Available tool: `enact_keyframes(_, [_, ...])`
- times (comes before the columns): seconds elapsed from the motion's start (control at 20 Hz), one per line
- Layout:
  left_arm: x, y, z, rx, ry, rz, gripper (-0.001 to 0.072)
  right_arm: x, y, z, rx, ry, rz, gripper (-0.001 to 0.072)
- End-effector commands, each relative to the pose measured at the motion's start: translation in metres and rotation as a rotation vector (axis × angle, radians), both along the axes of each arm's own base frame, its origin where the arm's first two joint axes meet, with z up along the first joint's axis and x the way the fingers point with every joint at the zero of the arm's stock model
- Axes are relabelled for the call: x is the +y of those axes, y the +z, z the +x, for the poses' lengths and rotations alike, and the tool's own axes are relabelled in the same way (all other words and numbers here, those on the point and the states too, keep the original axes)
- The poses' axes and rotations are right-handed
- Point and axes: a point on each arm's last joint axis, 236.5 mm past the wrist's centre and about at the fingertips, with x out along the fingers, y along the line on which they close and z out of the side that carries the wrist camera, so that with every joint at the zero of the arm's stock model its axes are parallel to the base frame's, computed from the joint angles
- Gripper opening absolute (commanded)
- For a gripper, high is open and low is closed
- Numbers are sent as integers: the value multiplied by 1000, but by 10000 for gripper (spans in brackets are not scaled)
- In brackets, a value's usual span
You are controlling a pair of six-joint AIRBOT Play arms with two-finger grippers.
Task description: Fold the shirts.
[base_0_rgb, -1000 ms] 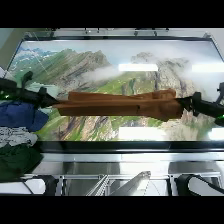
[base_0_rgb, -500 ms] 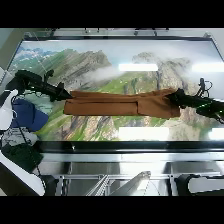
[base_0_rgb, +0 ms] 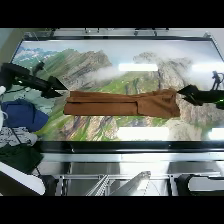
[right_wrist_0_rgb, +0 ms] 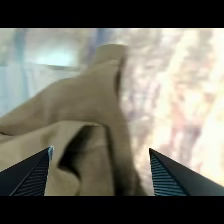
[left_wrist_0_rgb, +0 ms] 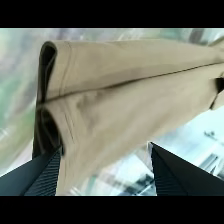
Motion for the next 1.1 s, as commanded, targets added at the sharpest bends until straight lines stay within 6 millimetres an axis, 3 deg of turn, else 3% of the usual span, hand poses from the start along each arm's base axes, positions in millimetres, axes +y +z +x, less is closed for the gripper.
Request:
enact_keyframes(0.0, [19,42,0,-74,48,22,349,-25,-11,-12,104,-14,-65,708])
enact_keyframes(0.05, [19,52,-1,-95,46,29,48,-15,-20,-15,131,9,-38,707])
enact_keyframes(0.25, [3,73,-6,-138,7,39,27,27,-55,-29,244,119,44,707])
enact_keyframes(0.35, [-16,71,-11,-122,-45,31,27,47,-65,-33,278,164,70,707])
enact_keyframes(0.55, [-67,64,-19,-111,-157,19,27,83,-68,-32,287,219,140,704])
enact_keyframes(0.6, [-84,62,-22,-109,-193,18,27,88,-68,-32,288,227,146,591])
enact_keyframes(0.65, [-102,59,-25,-110,-228,17,27,91,-68,-33,290,235,148,250])
enact_keyframes(0.7, [-118,55,-27,-111,-255,15,28,94,-66,-32,288,238,155,88])
enact_keyframes(0.75, [-138,49,-30,-109,-291,14,29,95,-64,-32,285,238,163,16])
enact_keyframes(0.9, [-204,14,-41,-92,-384,12,31,93,-42,-36,274,278,193,14])
enact_keyframes(1.05, [-271,-34,-59,-82,-462,31,30,82,-1,-37,225,315,209,14])
